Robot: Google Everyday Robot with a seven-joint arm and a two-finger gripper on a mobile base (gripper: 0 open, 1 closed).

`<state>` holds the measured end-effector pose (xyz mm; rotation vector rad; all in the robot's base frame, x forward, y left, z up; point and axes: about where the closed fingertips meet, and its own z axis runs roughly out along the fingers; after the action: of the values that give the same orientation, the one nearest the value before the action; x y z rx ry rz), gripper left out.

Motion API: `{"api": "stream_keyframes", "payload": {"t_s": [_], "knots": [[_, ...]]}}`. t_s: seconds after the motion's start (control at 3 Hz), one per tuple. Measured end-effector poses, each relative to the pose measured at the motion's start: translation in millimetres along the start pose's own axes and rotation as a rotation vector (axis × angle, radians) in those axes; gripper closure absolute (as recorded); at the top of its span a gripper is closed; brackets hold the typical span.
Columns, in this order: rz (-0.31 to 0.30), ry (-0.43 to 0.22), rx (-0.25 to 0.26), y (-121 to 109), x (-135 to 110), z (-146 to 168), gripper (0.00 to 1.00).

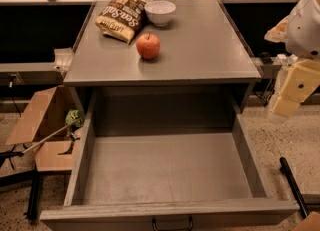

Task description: Place apple into top drawer

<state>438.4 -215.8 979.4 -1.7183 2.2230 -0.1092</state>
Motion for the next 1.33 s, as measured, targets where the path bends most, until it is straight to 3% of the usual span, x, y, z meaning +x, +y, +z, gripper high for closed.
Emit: {"api": "stream_keyframes", "payload": {"t_s": [0.33, 0.67, 1.33], "knots": [[0.000, 0.000, 0.000, 0, 0, 0, 0.00], [0.051, -0.083, 0.031, -31, -11, 21, 0.00], [0.150, -0.490, 0.057, -159, -87, 107, 0.00]]}}
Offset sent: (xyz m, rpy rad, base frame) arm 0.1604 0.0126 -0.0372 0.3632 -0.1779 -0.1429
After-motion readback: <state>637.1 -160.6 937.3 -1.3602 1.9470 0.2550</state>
